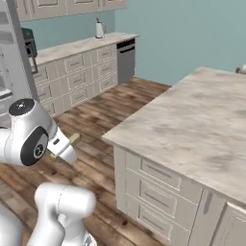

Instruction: Retrieve the butter from the fridge and place it on a plate on the dining table. Then retrieve the butter knife by the fridge and place it near the plate.

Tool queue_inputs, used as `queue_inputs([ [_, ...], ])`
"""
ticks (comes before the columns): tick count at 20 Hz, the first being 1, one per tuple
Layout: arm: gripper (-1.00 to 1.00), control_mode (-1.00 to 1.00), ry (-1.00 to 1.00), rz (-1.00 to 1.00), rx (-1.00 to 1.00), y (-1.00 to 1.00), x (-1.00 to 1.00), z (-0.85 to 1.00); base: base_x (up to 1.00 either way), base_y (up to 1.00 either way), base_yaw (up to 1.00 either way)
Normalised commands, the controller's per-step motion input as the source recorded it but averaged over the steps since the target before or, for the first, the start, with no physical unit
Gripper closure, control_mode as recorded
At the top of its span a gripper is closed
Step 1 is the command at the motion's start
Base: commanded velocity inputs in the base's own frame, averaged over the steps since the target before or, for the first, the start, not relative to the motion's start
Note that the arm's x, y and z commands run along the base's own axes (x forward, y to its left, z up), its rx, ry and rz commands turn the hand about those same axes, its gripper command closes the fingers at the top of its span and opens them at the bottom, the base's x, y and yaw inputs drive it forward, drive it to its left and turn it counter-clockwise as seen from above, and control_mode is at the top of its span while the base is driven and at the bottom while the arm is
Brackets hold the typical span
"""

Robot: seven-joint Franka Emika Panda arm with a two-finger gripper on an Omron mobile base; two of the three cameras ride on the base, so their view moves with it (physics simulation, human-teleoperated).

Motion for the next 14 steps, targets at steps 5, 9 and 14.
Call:
queue_inputs([
  [5, 1.00, 1.00, 0.00, 0.00, 0.00, 0.00, 0.00, 0.00, 0.95, 1.00, -0.19],
  [9, 1.00, 1.00, 0.00, 0.00, 0.00, 0.00, 0.00, 0.00, 0.99, 1.00, -0.28],
  [14, 1.00, 1.00, 0.00, 0.00, 0.00, 0.00, 0.00, 0.00, 1.00, 1.00, -0.39],
])
